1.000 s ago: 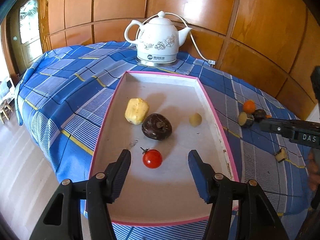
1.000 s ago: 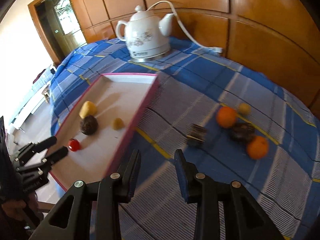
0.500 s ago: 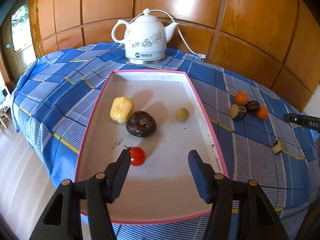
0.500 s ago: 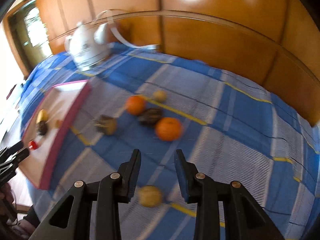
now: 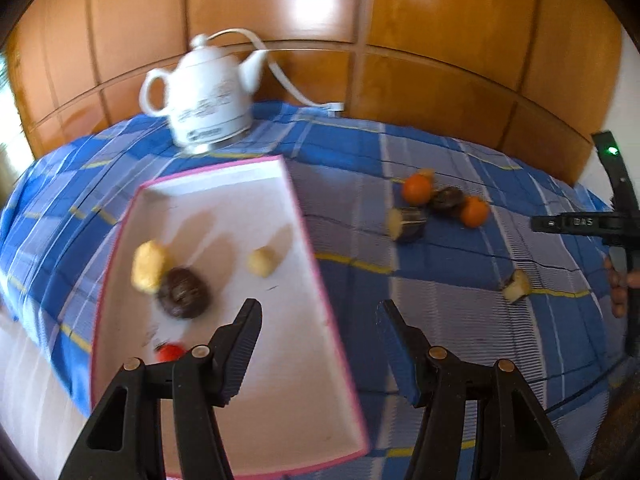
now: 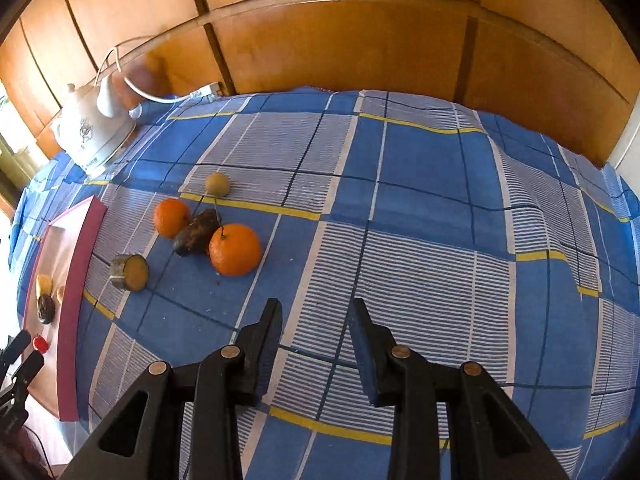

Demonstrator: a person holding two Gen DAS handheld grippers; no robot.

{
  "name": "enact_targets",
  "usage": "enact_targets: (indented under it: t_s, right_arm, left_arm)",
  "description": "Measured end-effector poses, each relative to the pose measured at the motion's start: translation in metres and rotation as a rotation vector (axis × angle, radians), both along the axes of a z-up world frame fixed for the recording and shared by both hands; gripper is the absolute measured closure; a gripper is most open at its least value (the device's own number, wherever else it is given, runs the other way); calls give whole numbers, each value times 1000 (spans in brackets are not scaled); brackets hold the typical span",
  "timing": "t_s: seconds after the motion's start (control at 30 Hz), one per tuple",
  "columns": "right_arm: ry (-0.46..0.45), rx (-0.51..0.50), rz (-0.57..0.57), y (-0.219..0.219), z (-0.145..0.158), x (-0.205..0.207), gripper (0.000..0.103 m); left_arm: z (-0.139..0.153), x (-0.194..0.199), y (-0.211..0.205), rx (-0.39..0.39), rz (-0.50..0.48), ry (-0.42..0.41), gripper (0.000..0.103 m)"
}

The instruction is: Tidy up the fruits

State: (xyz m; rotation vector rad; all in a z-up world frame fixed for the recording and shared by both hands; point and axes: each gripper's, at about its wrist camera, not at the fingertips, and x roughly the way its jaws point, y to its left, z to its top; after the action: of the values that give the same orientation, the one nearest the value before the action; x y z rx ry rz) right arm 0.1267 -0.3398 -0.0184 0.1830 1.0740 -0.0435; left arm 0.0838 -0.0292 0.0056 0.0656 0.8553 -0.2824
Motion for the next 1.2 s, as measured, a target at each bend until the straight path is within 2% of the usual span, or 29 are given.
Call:
enact_targets:
  t_s: [0.1,0.37,0.9,1.1,1.17,1.2]
  right_arm:
    - [-5,4,14,4,2,-2,68]
    - [-5,22,5,3,4,-2,68]
    - [-9,41,23,6,6,0,68]
    - [-8,47,30,7,5,1,68]
    - [-8,47,32,7,5,2,68]
    - [-7,47,32,7,5,2,68]
  left_arm:
    - [3,8,-19,-15,-43,5,40]
    - [-5,34,-50,3,-79,42,40]
    - [-27,84,-93,11,-87,113,40]
    - [-40,107,-100,10,-57,148,40]
    - [-45,112,-102,7,-50,158,43]
    - [-48,114,-103,5,-53,162,53]
